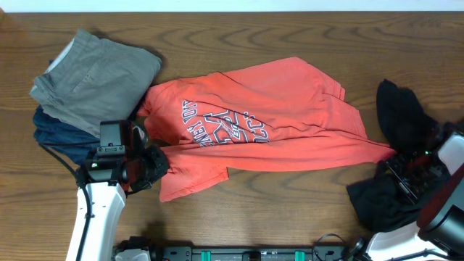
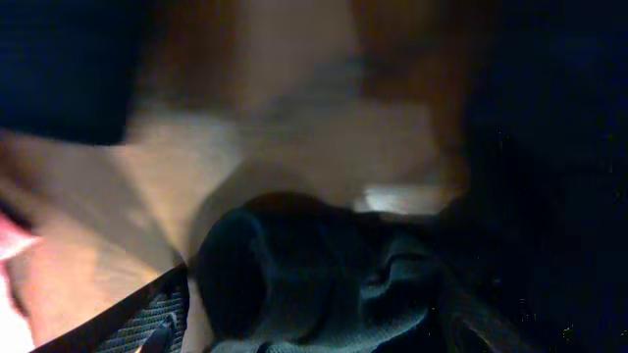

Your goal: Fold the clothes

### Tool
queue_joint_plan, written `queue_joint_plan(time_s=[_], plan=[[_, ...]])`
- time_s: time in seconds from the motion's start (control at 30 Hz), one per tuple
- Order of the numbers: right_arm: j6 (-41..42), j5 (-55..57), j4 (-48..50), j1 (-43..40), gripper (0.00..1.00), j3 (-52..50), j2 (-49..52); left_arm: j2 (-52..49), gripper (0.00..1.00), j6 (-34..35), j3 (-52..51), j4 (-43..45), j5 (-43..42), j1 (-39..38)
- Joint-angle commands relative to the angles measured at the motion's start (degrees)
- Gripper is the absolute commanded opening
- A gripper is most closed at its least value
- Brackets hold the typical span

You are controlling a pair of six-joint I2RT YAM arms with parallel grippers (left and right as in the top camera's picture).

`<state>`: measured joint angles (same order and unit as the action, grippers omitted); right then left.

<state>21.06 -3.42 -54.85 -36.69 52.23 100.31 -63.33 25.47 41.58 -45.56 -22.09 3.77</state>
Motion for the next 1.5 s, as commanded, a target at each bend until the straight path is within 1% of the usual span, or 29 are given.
queue_joint_plan(time_s=[0.0,0.07,0.17,0.33,0.47,0.63,0.8,0.9,0.97,1.1,1.17,1.3,1.47], plan=[[2.7,4.5,0.7,-4.9,0.79,-2.9,1.2,-0.3,0.07,0.1,-0.1,0.2,0.7,0.5],[2.1,1.5,1.3,-7.2,0.79,-2.7,-0.5,-0.3,0.07,0.1,-0.1,0.2,0.7,0.5],[-2.6,-6.6,3.3,-8.3,0.79,-2.7,-4.2,-0.3,0.07,0.1,-0.1,0.4,0.7,0.5],[-6.6,-14.3,5.9,-6.4,0.83,-2.7,-10.5,-0.3,0.07,0.1,-0.1,0.8,0.7,0.4],[-7.0,-17.7,9.3,-3.9,0.86,-2.7,-14.2,-0.3,0.08,0.1,-0.1,0.8,0.7,0.5],[-7.0,-18.0,11.4,-1.0,0.86,-2.7,-15.9,-0.3,0.08,0.1,-0.1,0.9,0.7,0.5],[-7.0,-17.1,11.6,1.5,0.77,-3.2,-15.5,-0.3,0.08,0.1,-0.1,0.9,0.7,0.4],[-4.7,-13.0,12.3,2.2,0.74,-3.8,-15.1,-0.3,0.08,0.1,-0.1,0.9,0.7,0.4],[-3.7,-10.9,14.1,2.3,0.73,-4.8,-14.8,-0.3,0.09,0.1,-0.1,0.9,0.7,0.4],[-3.7,-11.0,17.6,2.3,0.72,-7.3,-13.6,-0.3,0.09,0.1,-0.1,0.9,0.7,0.4],[-2.3,-11.0,19.8,2.3,0.72,-8.9,-12.6,-0.3,0.09,0.1,-0.1,0.9,0.7,0.4],[-1.7,-13.6,24.9,2.3,0.7,-11.2,-11.0,-0.3,0.09,0.1,-0.1,0.9,0.7,0.5],[-0.3,-13.5,28.0,2.3,0.64,-11.3,-10.0,-0.3,0.1,0.1,-0.1,0.9,0.7,0.5]])
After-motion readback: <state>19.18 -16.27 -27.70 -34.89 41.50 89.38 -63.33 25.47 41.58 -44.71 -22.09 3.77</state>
